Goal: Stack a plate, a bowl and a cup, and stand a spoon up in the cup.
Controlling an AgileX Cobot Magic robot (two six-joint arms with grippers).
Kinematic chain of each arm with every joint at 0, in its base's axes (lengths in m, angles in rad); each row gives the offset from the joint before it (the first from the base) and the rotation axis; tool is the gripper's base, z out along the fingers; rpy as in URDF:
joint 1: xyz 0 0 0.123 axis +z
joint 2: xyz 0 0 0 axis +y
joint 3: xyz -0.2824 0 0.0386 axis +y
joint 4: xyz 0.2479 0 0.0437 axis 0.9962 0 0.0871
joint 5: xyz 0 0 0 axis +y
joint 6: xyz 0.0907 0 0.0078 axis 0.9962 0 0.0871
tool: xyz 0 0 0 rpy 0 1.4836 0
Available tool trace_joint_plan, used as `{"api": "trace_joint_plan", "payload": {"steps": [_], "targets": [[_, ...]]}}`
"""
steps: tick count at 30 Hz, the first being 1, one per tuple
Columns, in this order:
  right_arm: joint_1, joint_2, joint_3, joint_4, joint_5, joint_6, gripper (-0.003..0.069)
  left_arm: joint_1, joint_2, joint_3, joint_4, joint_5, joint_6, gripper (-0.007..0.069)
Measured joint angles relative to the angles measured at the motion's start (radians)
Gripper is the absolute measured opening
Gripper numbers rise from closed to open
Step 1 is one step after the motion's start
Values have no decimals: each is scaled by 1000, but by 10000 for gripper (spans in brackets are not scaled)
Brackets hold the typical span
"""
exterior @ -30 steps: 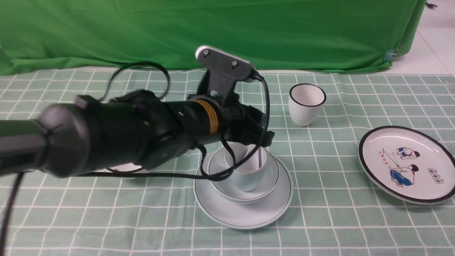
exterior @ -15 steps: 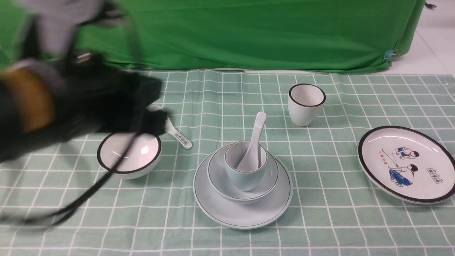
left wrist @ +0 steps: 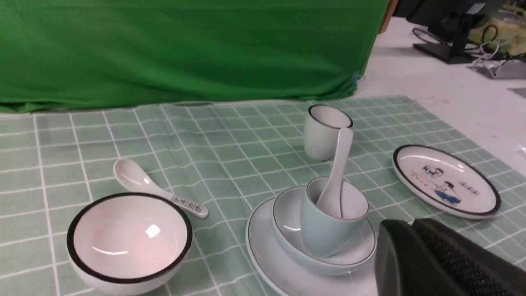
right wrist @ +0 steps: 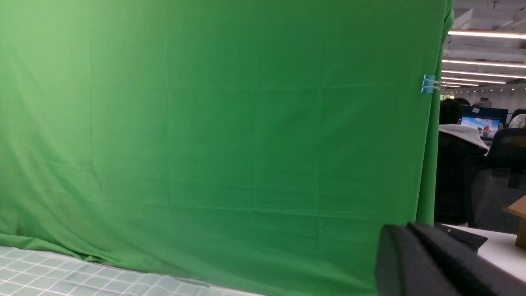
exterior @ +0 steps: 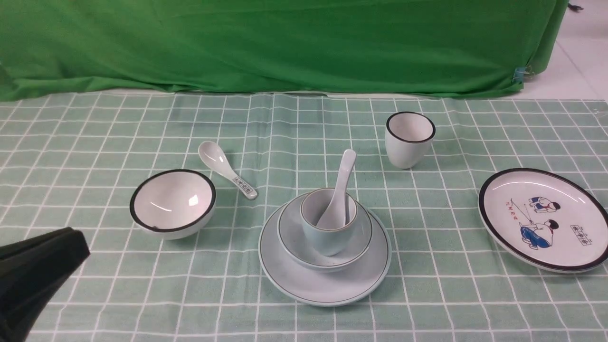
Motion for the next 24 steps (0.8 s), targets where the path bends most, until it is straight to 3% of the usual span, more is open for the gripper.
{"api": "trace_joint_plan", "payload": {"steps": [21,24], "targets": [[0,-1,0,0,18,0,90,0,-15,1,-6,-4,0,13],[0,-1,0,0,18,0,90,29,-40,12,-72,-24,98,13]]}}
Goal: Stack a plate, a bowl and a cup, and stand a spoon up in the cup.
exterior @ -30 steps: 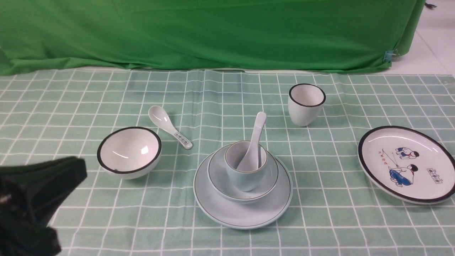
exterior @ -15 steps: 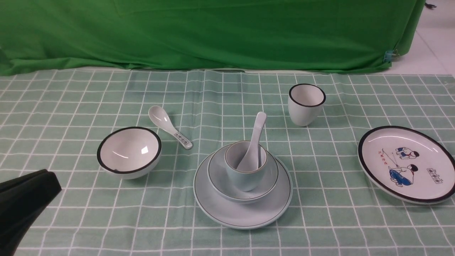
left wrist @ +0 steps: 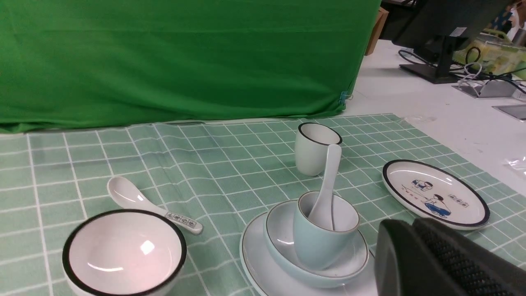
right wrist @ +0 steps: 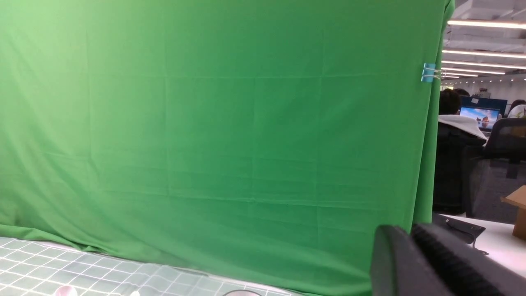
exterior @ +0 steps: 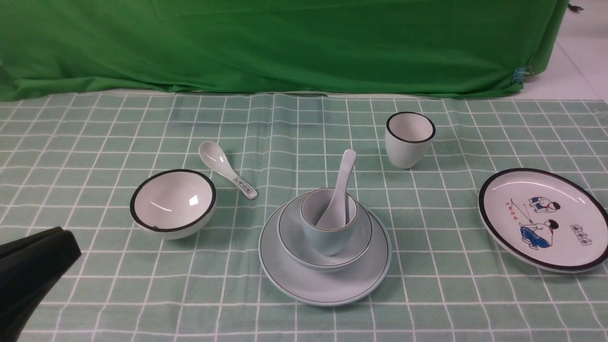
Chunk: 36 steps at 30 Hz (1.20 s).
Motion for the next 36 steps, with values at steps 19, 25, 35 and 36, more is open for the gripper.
{"api": "trace_joint_plan", "payload": {"steps": [19,25,35,36], "targets": [[0,0,0,0,1,1,137,611,-248,418,-490,-121,560,13],[0,0,0,0,1,1,154,611,-248,418,-490,-95,560,13],[0,0,0,0,1,1,164,611,-248,418,-490,-95,560,13],[0,0,0,0,1,1,167,611,-248,418,-490,-95,560,13]]}}
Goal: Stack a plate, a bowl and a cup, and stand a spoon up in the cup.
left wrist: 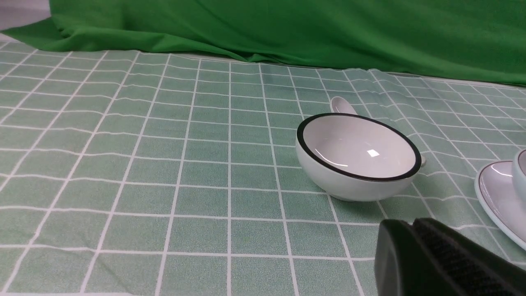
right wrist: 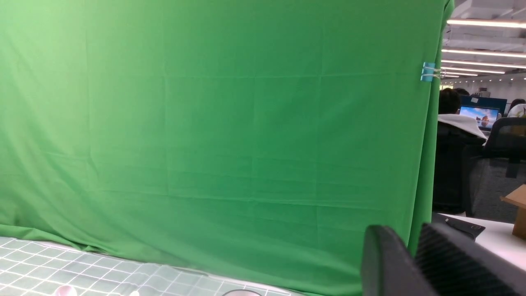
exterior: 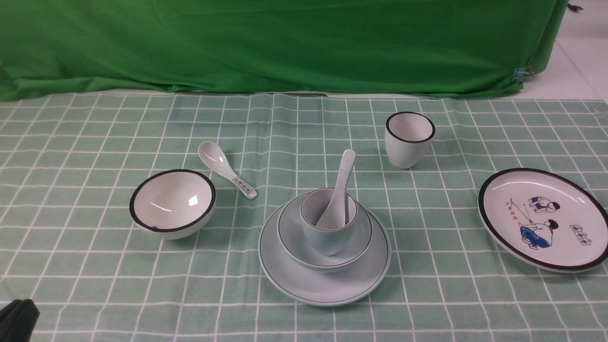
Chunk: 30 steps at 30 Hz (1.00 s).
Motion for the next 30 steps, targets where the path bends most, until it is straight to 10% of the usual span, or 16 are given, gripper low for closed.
{"api": "trace_joint_plan", "payload": {"steps": [12,30], "targets": [[-7,0,1,0,3,0,195,0,0,0,0,0,0,13],[-357,3,571,30,-11,39,222,0,0,0,1,4,0,13]]}}
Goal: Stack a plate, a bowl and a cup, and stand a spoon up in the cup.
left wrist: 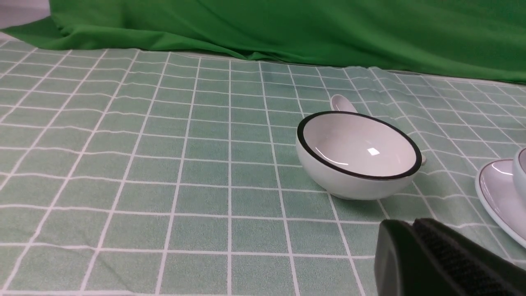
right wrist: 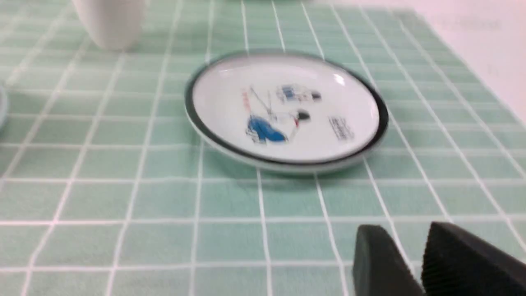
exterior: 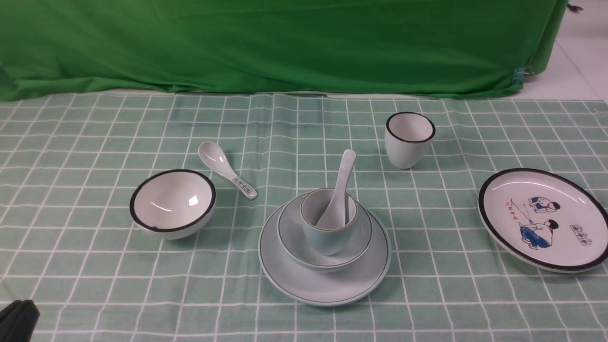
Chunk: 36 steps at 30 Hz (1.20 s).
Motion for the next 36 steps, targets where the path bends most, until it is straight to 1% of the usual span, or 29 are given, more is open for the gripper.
{"api": "trace_joint_plan", "payload": {"steps": [4,8,36], "targets": [[-31,0,0,1,-3,6,234,0,0,0,0,0,0,13],[-40,0,0,1,-4,11,237,0,0,0,0,0,0,13],[-40,0,0,3,-4,16,241,0,0,0,0,0,0,17]]}}
